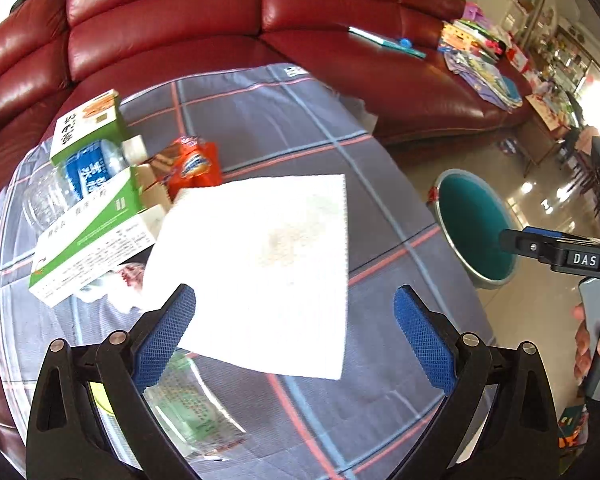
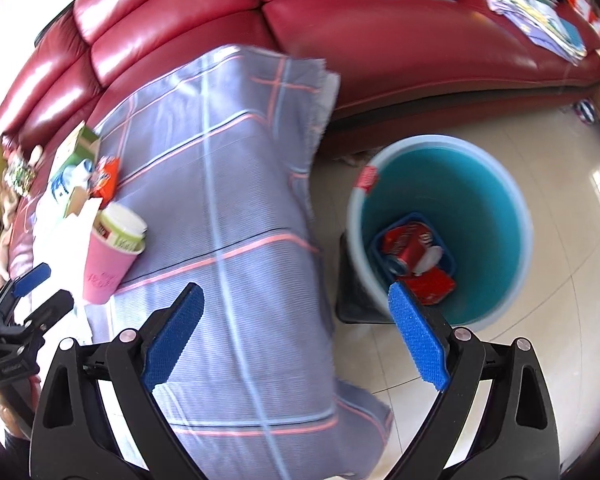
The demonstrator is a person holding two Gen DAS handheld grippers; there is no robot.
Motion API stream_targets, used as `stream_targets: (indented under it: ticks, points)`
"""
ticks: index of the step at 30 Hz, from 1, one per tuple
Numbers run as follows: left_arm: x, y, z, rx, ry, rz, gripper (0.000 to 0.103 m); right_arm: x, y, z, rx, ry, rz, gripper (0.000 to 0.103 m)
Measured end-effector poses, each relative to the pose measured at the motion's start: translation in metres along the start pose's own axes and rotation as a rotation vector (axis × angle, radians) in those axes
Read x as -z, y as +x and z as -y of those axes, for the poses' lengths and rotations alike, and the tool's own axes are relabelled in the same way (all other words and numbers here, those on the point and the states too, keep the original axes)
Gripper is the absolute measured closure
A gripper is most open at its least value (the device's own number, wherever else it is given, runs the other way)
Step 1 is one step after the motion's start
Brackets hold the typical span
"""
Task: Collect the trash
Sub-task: 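Move the left gripper back to the white paper towel on the table, then pinch the paper towel center with the left gripper and lift it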
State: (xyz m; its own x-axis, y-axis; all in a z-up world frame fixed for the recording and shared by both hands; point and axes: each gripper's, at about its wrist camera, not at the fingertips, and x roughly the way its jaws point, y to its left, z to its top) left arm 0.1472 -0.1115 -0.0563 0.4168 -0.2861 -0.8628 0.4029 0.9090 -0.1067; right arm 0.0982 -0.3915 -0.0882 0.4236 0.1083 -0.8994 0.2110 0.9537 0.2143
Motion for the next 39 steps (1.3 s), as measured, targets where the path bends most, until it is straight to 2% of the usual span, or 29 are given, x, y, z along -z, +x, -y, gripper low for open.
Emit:
stream_targets:
  ticks: [7,16,20,24,27,31,39]
  points:
    - [0.011,0.009,-0.032,0.009,-0.031,-0.035,0.004,0.006,0.014,-0.029,-0.012,-0.027,-0.038,0.014]
    - [0.010,0.026,-0.021,0.054,0.050,-0.060,0.004,0.004,0.024,-0.043,-0.008,-0.041,-0.059,0.014]
    - [0.010,0.039,-0.019,0.045,0.083,-0.076,0.004,0.003,0.031,-0.045,-0.008,-0.037,-0.071,0.014]
    - [0.010,0.042,-0.018,0.054,0.092,-0.060,0.005,0.003,0.039,-0.046,-0.010,-0.037,-0.088,0.014]
    - [0.011,0.040,-0.019,0.075,0.087,-0.058,0.021,0.003,0.044,-0.048,-0.013,-0.044,-0.098,0.014]
    - [0.014,0.038,-0.021,0.064,0.086,-0.054,0.041,0.005,0.048,-0.054,-0.019,-0.049,-0.106,0.014]
    - [0.020,0.018,-0.036,0.098,0.017,-0.037,0.043,0.012,0.045,-0.076,-0.023,-0.095,-0.109,0.014]
